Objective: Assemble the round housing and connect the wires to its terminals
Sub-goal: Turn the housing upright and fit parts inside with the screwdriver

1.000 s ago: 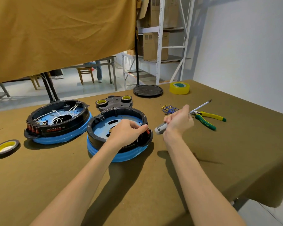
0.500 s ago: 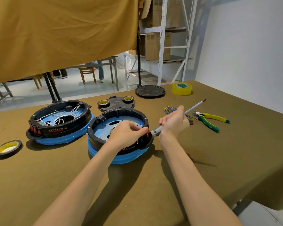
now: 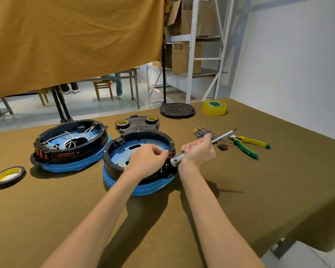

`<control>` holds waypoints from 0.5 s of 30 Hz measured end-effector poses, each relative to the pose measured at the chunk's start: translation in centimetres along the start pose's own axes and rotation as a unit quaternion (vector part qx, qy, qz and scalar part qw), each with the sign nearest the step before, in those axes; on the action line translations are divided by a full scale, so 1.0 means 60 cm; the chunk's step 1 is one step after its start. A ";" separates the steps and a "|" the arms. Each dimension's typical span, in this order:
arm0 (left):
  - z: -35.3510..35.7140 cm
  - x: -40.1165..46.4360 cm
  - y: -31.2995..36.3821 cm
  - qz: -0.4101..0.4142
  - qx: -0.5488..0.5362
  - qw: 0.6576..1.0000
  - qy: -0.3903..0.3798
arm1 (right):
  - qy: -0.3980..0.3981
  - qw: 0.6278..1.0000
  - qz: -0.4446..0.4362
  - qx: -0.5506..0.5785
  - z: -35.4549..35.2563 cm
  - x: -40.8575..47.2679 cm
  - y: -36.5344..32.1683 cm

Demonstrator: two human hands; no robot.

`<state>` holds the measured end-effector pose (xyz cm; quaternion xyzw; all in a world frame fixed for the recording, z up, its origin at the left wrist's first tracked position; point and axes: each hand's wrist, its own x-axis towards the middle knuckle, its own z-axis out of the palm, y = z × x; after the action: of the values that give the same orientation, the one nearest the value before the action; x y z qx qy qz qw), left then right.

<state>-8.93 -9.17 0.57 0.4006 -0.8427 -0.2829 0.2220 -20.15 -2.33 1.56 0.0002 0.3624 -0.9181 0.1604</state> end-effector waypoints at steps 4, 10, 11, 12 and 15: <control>-0.002 -0.002 0.002 0.002 0.004 1.000 -0.004 | -0.020 1.000 -0.017 -0.003 -0.001 -0.003 -0.007; -0.003 -0.004 0.004 0.018 0.010 1.000 -0.004 | -0.017 0.999 -0.031 -0.021 0.012 -0.006 -0.003; -0.003 -0.005 0.005 0.022 0.013 1.000 -0.002 | -0.020 0.999 -0.031 -0.027 0.012 -0.006 -0.001; -0.003 -0.006 0.006 0.024 0.015 1.000 -0.004 | -0.022 0.999 -0.033 -0.031 0.008 -0.004 -0.003; -0.002 -0.011 0.008 0.032 0.018 0.999 -0.003 | -0.015 0.998 -0.036 -0.054 -0.012 0.021 -0.023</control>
<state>-8.72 -8.45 0.87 0.3763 -0.8608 -0.2620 0.2210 -21.83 -1.26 1.80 -0.0349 0.4084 -0.9025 0.1324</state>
